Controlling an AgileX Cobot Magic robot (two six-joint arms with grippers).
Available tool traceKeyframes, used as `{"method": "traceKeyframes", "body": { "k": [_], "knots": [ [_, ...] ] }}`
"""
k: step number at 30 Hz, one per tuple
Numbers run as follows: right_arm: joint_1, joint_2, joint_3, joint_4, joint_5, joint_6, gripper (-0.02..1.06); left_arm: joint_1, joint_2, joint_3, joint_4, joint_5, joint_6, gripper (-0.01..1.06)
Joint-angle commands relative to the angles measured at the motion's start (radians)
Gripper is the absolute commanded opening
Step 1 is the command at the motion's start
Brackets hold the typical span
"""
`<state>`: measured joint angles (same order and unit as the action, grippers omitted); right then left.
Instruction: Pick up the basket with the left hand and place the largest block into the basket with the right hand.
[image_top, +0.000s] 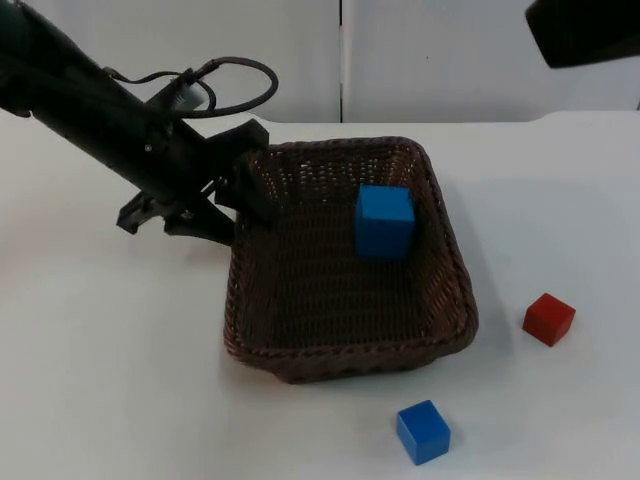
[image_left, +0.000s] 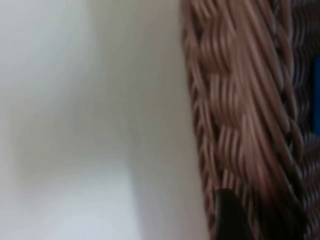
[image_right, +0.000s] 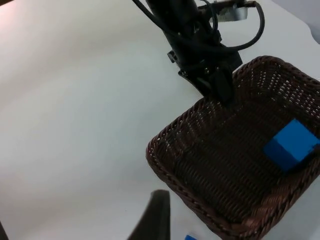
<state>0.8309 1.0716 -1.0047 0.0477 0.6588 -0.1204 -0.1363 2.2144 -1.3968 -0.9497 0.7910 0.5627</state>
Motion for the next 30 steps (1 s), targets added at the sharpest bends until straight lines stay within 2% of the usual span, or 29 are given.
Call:
{"method": "traceKeyframes", "body": {
  "k": [1, 8, 14, 23, 30],
  "knots": [
    [0.004, -0.006, 0.002, -0.019, 0.0, -0.002, 0.81, -0.003, -0.03, -0.006, 0.058, -0.013, -0.04, 0.45],
    [0.004, -0.006, 0.002, -0.026, -0.003, -0.002, 0.81, -0.003, -0.058, -0.006, 0.081, -0.013, -0.057, 0.45],
    [0.004, -0.006, 0.002, -0.048, -0.011, -0.002, 0.81, -0.003, -0.099, -0.006, 0.165, -0.003, -0.11, 0.45],
    [0.004, -0.006, 0.002, -0.048, -0.079, -0.002, 0.81, -0.016, -0.203, 0.003, 0.24, 0.069, -0.128, 0.45],
    [0.004, -0.006, 0.002, -0.048, -0.101, -0.002, 0.81, -0.051, -0.273, 0.102, 0.256, 0.028, -0.131, 0.45]
  ]
}}
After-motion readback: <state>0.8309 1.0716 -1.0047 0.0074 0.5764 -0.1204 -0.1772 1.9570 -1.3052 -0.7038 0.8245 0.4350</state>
